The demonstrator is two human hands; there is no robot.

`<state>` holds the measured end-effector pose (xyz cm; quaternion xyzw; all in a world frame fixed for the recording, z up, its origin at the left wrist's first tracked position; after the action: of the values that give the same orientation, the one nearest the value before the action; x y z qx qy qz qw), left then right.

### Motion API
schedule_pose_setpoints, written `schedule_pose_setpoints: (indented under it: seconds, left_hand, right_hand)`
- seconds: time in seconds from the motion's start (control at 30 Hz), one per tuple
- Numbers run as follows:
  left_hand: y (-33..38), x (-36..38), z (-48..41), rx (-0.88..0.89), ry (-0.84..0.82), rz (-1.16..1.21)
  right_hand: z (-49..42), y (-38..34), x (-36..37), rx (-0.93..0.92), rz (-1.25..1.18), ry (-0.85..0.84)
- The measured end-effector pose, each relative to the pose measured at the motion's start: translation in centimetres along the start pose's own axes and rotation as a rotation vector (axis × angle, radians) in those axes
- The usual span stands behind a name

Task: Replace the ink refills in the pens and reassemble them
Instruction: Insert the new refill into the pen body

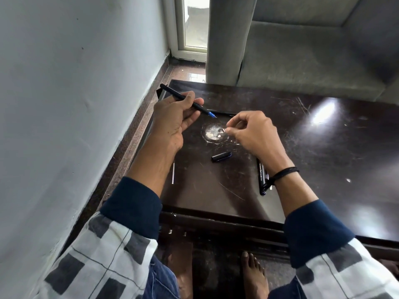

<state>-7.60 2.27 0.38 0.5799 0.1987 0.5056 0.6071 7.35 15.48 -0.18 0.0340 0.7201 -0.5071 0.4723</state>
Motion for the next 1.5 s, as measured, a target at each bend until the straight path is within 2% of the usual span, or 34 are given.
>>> schedule_pose_setpoints:
  seconds: [0.1, 0.4, 0.77, 0.97, 1.07, 1.3, 1.5]
  left_hand:
    - [0.0, 0.0, 0.0, -0.004, -0.003, -0.004]
    - [0.0, 0.1, 0.1, -0.009, -0.016, -0.006]
    - [0.9, -0.9, -0.4, 0.006, 0.023, -0.006]
    - [0.7, -0.6, -0.4, -0.006, 0.002, 0.022]
    - [0.5, -0.3, -0.3, -0.017, -0.024, 0.024]
    - [0.0, 0.2, -0.4, -0.03, -0.059, -0.014]
    - [-0.8, 1.4, 0.3, -0.047, -0.131, -0.084]
  right_hand:
    - [0.4, -0.2, 0.9, -0.023, 0.157, -0.113]
    - [0.4, 0.1, 2.5, -0.069, 0.357, -0.36]
    - [0.9, -0.9, 3.3, -0.162, 0.364, -0.349]
    - [1.3, -0.7, 4.0, -0.203, 0.461, -0.342]
    - [1.0, -1.0, 3.3, -0.169, 0.366, -0.289]
    - [0.5, -2.1, 0.8, -0.111, -0.167, -0.062]
    - [0.9, -2.9, 0.6, -0.154, -0.193, 0.06]
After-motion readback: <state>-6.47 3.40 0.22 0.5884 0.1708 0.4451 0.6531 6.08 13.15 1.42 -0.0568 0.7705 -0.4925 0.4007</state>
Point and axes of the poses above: each hand's wrist, its own z-axis away from the middle knuckle, its own x-axis out of the palm, y = z × x, the point moved 6 cm from there along -z, towards the middle knuckle, and after that the axes turned 2 degrees about y, right-handed, at the moved point
